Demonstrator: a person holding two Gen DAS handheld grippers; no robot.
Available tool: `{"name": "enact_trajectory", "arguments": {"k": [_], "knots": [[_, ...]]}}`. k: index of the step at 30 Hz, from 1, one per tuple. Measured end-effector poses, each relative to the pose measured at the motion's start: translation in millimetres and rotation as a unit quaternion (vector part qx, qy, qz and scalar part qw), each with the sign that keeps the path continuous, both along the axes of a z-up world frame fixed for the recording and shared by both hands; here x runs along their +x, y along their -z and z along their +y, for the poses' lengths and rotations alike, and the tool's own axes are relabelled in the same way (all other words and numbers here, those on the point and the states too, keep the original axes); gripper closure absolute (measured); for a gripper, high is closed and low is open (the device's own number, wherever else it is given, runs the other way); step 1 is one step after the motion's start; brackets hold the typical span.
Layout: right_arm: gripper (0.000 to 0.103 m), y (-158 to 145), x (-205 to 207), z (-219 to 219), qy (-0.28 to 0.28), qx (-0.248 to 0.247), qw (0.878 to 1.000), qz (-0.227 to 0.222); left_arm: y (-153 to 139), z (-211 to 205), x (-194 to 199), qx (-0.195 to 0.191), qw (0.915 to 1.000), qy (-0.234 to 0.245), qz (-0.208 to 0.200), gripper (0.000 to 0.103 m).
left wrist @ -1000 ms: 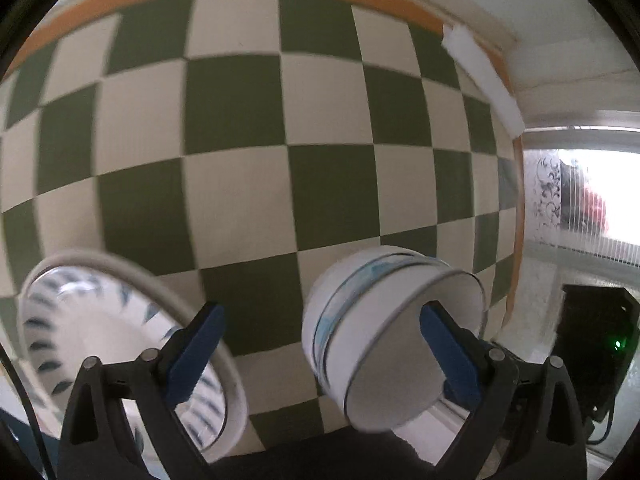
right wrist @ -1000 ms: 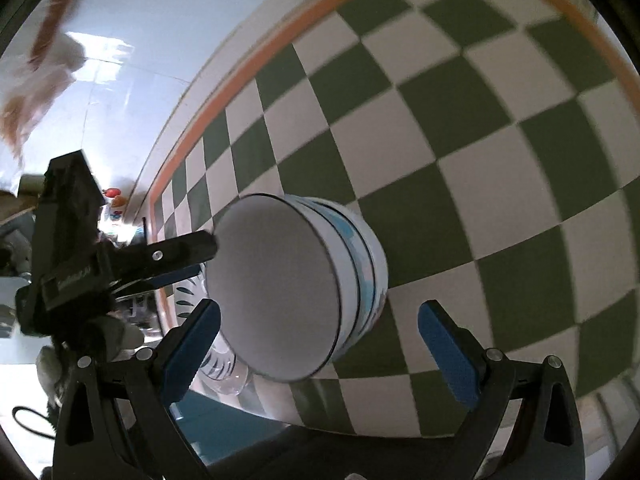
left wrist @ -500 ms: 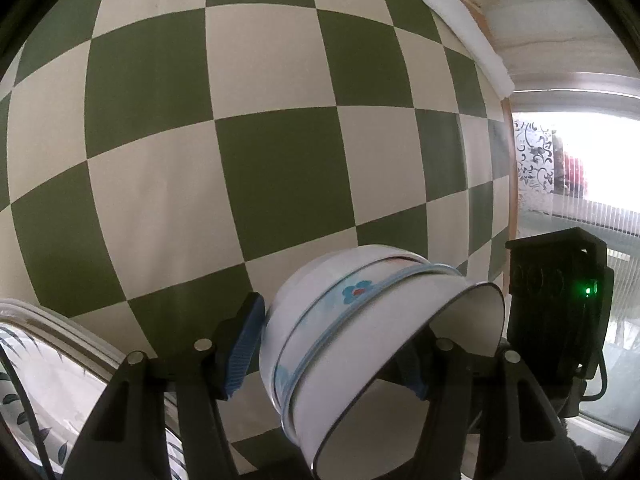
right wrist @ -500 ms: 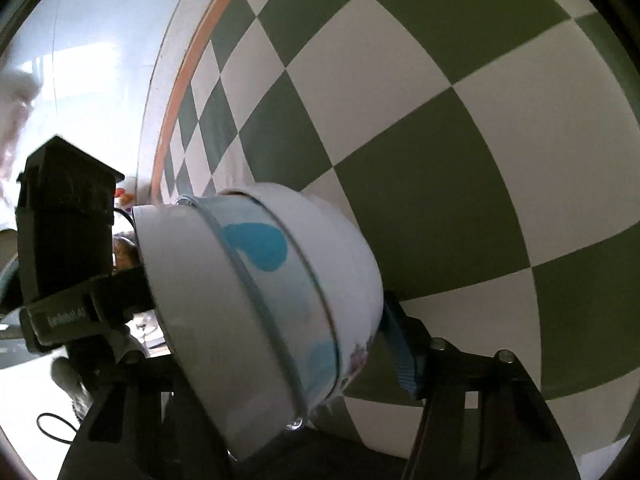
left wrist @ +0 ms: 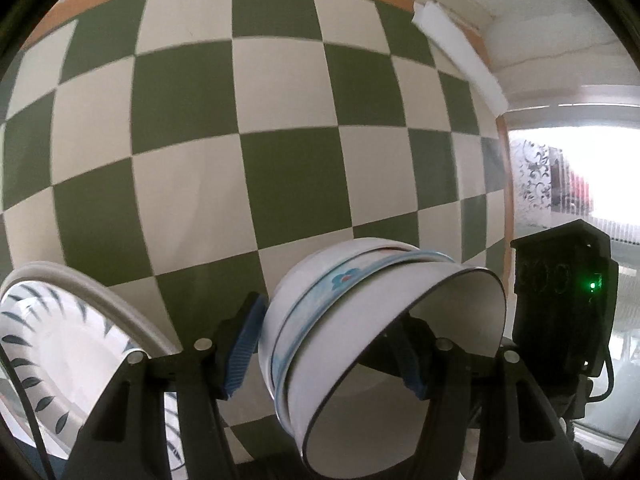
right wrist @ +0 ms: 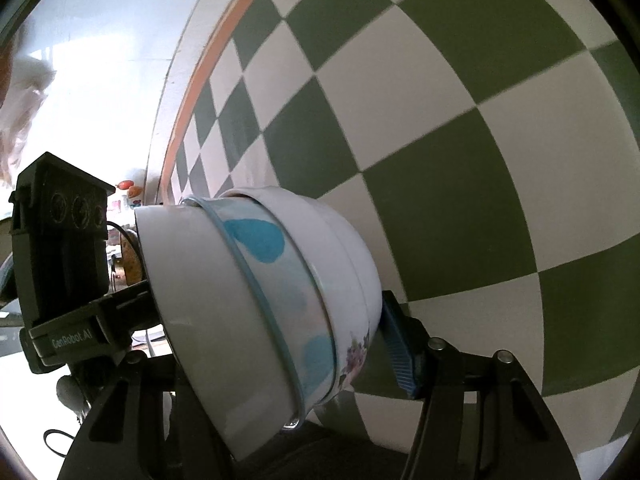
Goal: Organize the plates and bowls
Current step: 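Carry the bowl stack with the right gripper over the plate stack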
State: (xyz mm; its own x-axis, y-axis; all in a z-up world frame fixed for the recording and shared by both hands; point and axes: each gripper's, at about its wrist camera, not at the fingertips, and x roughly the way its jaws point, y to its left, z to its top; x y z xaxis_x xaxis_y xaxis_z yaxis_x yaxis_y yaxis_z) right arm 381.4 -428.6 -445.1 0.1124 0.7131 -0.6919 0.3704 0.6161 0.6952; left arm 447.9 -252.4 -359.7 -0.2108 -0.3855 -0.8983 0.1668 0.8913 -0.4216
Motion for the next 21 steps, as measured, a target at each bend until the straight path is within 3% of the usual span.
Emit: {"name": "enact_trajectory", "arguments": {"k": [11, 21], "knots": [[0.043, -52, 13, 42, -0.019, -0.005, 0.999, -0.028, -48, 59, -4, -0.004, 0.9994, -0.016, -0.031, 0.045], [0.044, -62, 13, 127, -0.056, 0.002, 0.998, -0.032, -50, 141, -20, 0.009, 0.9976, -0.063, -0.028, 0.045]]}}
